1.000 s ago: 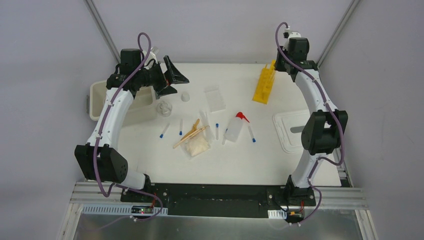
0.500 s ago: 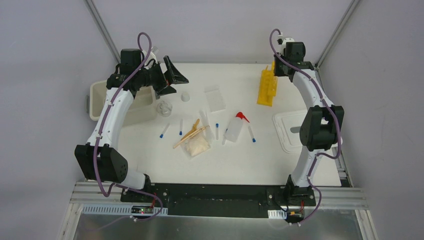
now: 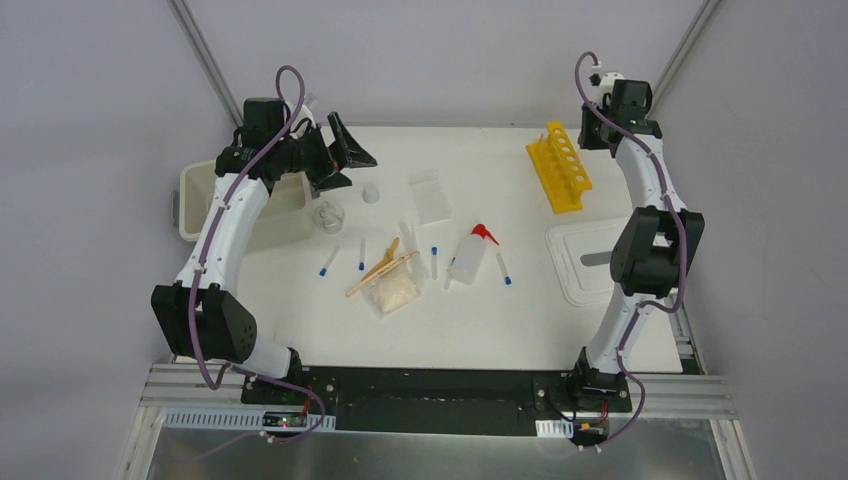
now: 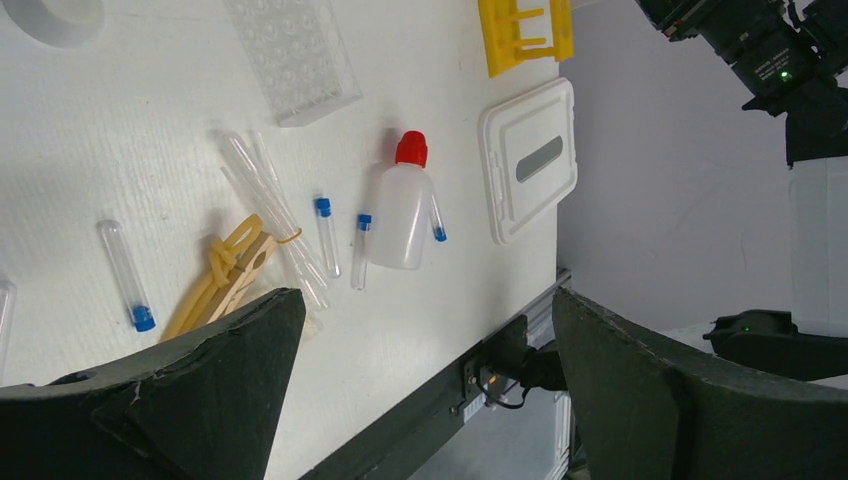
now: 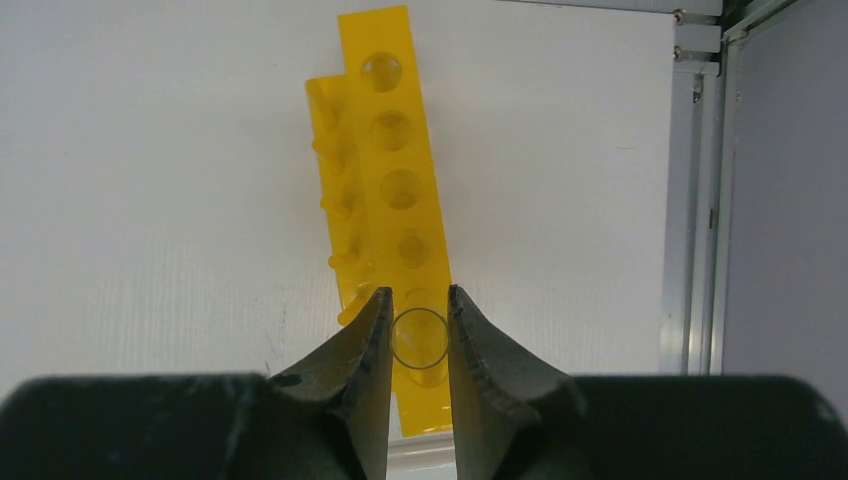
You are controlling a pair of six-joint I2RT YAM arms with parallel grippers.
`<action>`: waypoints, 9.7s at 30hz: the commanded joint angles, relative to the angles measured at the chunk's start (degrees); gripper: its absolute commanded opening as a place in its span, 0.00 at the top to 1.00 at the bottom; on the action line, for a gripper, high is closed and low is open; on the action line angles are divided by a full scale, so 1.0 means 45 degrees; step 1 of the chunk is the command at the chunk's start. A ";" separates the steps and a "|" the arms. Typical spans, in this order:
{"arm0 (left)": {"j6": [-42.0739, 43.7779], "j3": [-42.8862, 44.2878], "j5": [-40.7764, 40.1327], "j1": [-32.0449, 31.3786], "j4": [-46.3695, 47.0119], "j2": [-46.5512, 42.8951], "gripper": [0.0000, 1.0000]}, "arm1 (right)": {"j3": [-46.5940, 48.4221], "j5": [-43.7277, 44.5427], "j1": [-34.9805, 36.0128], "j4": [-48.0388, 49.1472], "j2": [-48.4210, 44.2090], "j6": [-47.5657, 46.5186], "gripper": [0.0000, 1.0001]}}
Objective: Organize the chemistry lab equipment
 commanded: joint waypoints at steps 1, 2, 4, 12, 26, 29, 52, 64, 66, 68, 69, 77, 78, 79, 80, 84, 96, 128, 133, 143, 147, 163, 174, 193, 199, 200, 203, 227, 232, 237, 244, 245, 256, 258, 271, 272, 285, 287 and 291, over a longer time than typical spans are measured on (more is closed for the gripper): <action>0.0163 0.0012 -0.0070 -0.0105 0.0126 0.0103 0.01 | 0.1326 -0.0550 -0.0739 -0.0121 0.0482 -0.0707 1.00; 0.0163 0.0033 -0.0085 -0.0107 0.0128 0.0114 0.01 | 0.1487 -0.0564 -0.0875 -0.0162 0.0613 -0.0715 1.00; 0.0163 0.0044 -0.0117 -0.0105 0.0105 0.0116 0.01 | 0.1633 -0.0612 -0.1074 -0.0190 0.0748 -0.0742 1.00; 0.0212 0.0025 -0.0134 -0.0105 0.0058 0.0127 0.01 | 0.1471 -0.0820 -0.1218 -0.0313 0.0783 -0.0706 1.00; 0.0353 -0.0239 -0.0149 -0.0105 -0.0007 -0.0011 0.01 | -0.0398 -0.0274 -0.1217 0.1371 -0.0086 0.0028 0.77; 0.0442 -0.0268 -0.0157 -0.0107 -0.0047 -0.0020 0.01 | -0.0396 -0.0283 -0.1218 0.1325 -0.0230 0.0147 0.67; 0.5075 0.0910 -0.1957 -0.0381 -0.2473 -0.0536 0.01 | 0.2516 -0.2134 -0.1166 -0.2329 -0.2956 0.0944 0.01; 0.9232 0.1351 -0.5456 -0.2998 -0.5232 -0.0189 0.01 | -0.0961 -0.3245 0.0507 -0.6439 -0.7136 0.0069 0.01; 0.9481 0.1274 -0.5775 -0.3470 -0.5528 0.0020 0.01 | -0.1894 -0.3182 0.0751 -0.6760 -0.7588 0.0150 0.01; 0.9679 0.1157 -0.5970 -0.3793 -0.5730 0.0292 0.01 | -0.2776 -0.3200 0.0775 -0.6973 -0.7903 0.0259 0.01; 0.9753 0.1082 -0.6094 -0.3940 -0.5792 0.0409 0.01 | -0.3213 -0.3219 0.0789 -0.7044 -0.8004 0.0377 0.01; 1.0804 0.2252 -0.7277 -0.4282 -0.6503 0.2481 0.04 | -0.5231 -0.3358 0.0793 -0.7321 -0.8174 0.0688 0.01; 1.0844 0.2403 -0.7314 -0.4284 -0.6521 0.2697 0.05 | -0.5324 -0.3383 0.0777 -0.7356 -0.8162 0.0660 0.01; 1.0863 0.2524 -0.7307 -0.4285 -0.6515 0.2882 0.06 | -0.5423 -0.3411 0.0780 -0.7336 -0.8141 0.0654 0.00; 1.0849 0.2652 -0.7301 -0.4299 -0.6517 0.3096 0.06 | -0.5487 -0.3434 0.0783 -0.7314 -0.8112 0.0668 0.01; 1.0809 0.3320 -0.7382 -0.4295 -0.6501 0.4012 0.09 | -0.5568 -0.3372 0.0776 -0.7105 -0.7742 0.0980 0.01; 0.8334 0.7223 -0.5301 -0.4342 -0.5127 0.8125 0.29 | -0.5349 -0.3568 0.1321 -0.5840 -0.6353 0.2470 0.01; 1.7359 1.3052 -0.3589 -0.6277 -0.3517 1.4546 0.44 | -0.4723 -0.5423 -0.2211 -0.7472 -0.6069 0.0848 0.01; 1.7204 1.3093 -0.3343 -0.7296 -0.1718 1.4648 0.44 | -0.4944 -0.5476 -0.2341 -0.7243 -0.6047 0.0658 0.01; 1.2600 1.0139 -0.2101 -0.6827 0.0742 1.0811 0.30 | -0.4157 -0.2895 -0.0152 -0.4590 -0.4677 0.2910 0.01; 1.0819 0.7227 -0.1225 -0.5739 0.0745 0.7793 0.11 | -0.2612 -0.1425 0.1619 -0.4267 -0.3060 0.3101 0.01; 1.0319 0.1176 -0.1360 -0.4011 0.0341 0.1264 0.01 | 0.2922 0.1153 0.4524 -0.4851 0.3244 0.1703 0.01; 1.0027 0.0767 -0.1286 -0.3992 0.0339 0.1095 0.01 | 0.4537 0.2248 0.4861 -0.4849 0.5167 0.0614 0.01; 0.9749 0.0042 -0.1680 -0.3972 0.0341 0.0571 0.02 | 0.0300 0.1695 0.3850 -0.3886 0.2519 0.0552 0.30; 0.9519 -0.0275 -0.1694 -0.3972 0.0341 0.0502 0.03 | -0.1953 0.1424 0.3438 -0.3385 0.1071 0.0290 0.22; 0.9443 -0.0296 -0.1719 -0.3977 0.0341 0.0489 0.03 | -0.2082 0.1424 0.3437 -0.3424 0.0979 0.0242 0.14; 0.9274 -0.0324 -0.1788 -0.3976 0.0341 0.0425 0.02 | -0.2117 0.1503 0.3442 -0.3750 0.0591 0.0407 0.03; 0.8541 -0.1369 -0.1922 -0.3989 0.0394 -0.1221 0.03 | -0.8796 -0.0145 0.5380 -0.3593 -0.5218 0.3297 0.36; 0.8426 -0.1683 -0.1907 -0.3975 0.0466 -0.1393 0.04 | -0.9409 0.0623 0.5840 -0.2334 -0.4579 0.3517 0.42; 0.8405 -0.1964 -0.1917 -0.3974 0.0537 -0.1520 0.03 | -0.9262 0.0937 0.6104 -0.1732 -0.3656 0.3561 0.47; 0.8612 -0.2192 -0.1896 -0.3976 0.0604 -0.1753 0.03 | -0.8966 0.0973 0.6183 -0.1541 -0.2617 0.3481 0.57; 0.8753 -0.2274 -0.1859 -0.3990 0.0630 -0.1834 0.03 | -0.8984 0.0855 0.6211 -0.1599 -0.2519 0.3473 0.59; 1.2603 -0.2705 -0.0604 -0.4000 0.0475 -0.3027 0.01 | -0.8559 -0.0573 0.6001 -0.3427 -0.3444 0.2886 0.97; 1.3645 -0.2705 -0.0350 -0.4022 0.0276 -0.3145 0.01 | -0.8074 -0.1199 0.5839 -0.4161 -0.4060 0.2749 0.99; 2.2647 -0.2716 -0.1691 -0.9302 -0.0624 -0.2731 0.14 | -0.6886 -1.0875 0.6385 -0.6804 -0.6462 0.4175 1.00; 2.2908 -0.2662 -0.1894 -0.9607 -0.0617 -0.2572 0.16 | -0.6876 -1.1181 0.6544 -0.6888 -0.6423 0.4243 1.00; 2.2966 -0.2521 -0.3196 -1.1836 -0.0616 -0.1485 0.40 | -0.7079 -1.2754 0.7904 -0.7077 -0.6499 0.4146 1.00; 2.2851 -0.2514 -0.3285 -1.2027 -0.0616 -0.1442 0.46 | -0.7030 -1.2880 0.7967 -0.7076 -0.6391 0.4203 1.00; 2.2248 -0.2758 -0.3417 -1.2341 -0.0633 -0.1485 0.63 | -0.6642 -1.3032 0.7968 -0.7172 -0.6256 0.4262 1.00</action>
